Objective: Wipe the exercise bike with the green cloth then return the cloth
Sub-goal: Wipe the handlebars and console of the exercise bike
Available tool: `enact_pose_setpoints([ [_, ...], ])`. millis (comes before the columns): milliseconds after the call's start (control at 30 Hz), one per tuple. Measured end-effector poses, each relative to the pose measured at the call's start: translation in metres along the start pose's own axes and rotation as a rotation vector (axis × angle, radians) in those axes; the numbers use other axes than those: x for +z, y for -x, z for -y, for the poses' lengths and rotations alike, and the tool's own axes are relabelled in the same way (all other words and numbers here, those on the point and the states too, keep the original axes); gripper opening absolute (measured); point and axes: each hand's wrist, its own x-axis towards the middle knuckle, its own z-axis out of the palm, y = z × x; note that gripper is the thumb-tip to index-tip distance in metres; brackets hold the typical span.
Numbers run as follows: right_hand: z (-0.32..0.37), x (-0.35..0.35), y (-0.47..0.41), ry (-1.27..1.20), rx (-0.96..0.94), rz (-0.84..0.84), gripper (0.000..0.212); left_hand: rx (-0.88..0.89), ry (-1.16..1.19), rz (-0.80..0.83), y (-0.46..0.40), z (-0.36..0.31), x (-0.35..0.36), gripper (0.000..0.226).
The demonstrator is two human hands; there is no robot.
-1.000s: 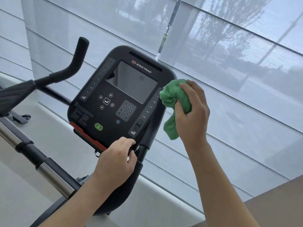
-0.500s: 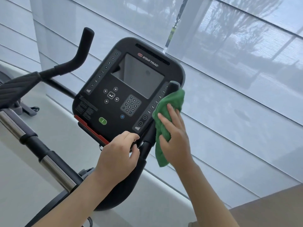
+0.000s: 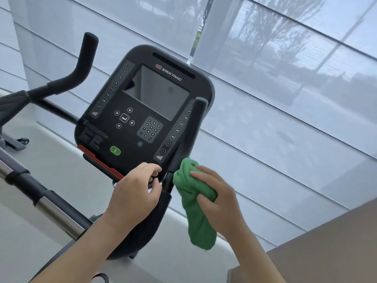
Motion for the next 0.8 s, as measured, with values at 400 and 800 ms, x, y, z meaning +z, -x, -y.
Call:
enact_pose_setpoints([
  [400,0.078,-0.035,-0.121,0.682,-0.573,-0.125,0.051,-0.035,-0.028,-0.009,0.003,-0.001,-0.004,0.025],
  [800,0.004,0.023,-0.131,0.717,-0.663,0.151,0.034,-0.016,-0.051,-0.024,0.002,-0.002,-0.007,0.023],
])
